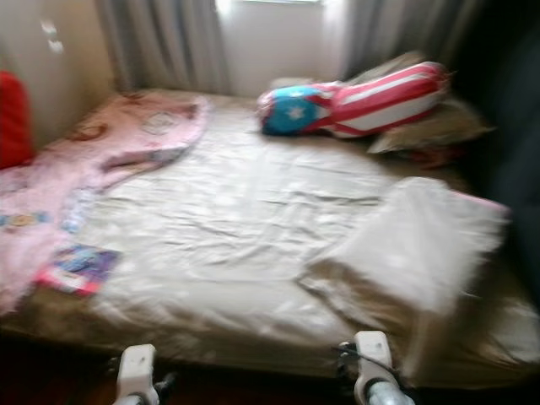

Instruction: Clean up the room

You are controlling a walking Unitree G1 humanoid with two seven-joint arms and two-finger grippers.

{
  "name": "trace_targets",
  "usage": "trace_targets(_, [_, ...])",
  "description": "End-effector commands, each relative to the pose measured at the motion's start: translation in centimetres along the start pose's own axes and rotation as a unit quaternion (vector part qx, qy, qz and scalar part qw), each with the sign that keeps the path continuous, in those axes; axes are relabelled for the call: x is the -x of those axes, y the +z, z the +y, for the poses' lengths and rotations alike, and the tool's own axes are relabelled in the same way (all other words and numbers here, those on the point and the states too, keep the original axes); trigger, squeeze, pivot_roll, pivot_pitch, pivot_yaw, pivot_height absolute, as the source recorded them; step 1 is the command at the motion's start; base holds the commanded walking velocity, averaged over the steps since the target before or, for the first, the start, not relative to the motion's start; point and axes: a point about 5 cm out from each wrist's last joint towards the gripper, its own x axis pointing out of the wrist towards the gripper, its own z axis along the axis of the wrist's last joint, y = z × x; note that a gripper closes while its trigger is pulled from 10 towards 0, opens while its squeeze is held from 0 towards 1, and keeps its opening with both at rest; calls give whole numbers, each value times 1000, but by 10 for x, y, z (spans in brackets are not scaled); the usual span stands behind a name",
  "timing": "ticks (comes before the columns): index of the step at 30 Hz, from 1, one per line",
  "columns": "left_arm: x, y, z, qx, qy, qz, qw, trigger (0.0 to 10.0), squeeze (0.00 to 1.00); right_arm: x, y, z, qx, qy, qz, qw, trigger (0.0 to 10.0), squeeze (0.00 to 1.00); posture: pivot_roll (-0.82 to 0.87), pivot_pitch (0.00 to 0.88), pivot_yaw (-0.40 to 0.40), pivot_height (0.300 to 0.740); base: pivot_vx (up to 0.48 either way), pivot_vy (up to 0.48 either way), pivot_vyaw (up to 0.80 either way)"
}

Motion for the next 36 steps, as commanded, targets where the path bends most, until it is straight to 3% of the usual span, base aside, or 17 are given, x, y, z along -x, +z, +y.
trace_targets(1, [-1, 2, -5, -2, -4, -2, 1000, 10000, 0, 1, -3, -5, 3, -5, 7, 1000, 10000, 0, -6, 22, -18, 740, 0, -285, -656])
trace_targets(10, [-1, 2, -4, -3, -4, 0, 1000, 10000, 0, 1, -2, -4, 2, -4, 3, 1000, 10000, 0, -10, 21, -14, 740, 0, -286, -415])
trace_targets(36, [-1, 3, -4, -1, 4, 4, 1000, 10000, 0, 1, 0, -4, -2, -4, -2, 1000, 10000, 0, -7, 36, -17, 740, 0, 0, 0])
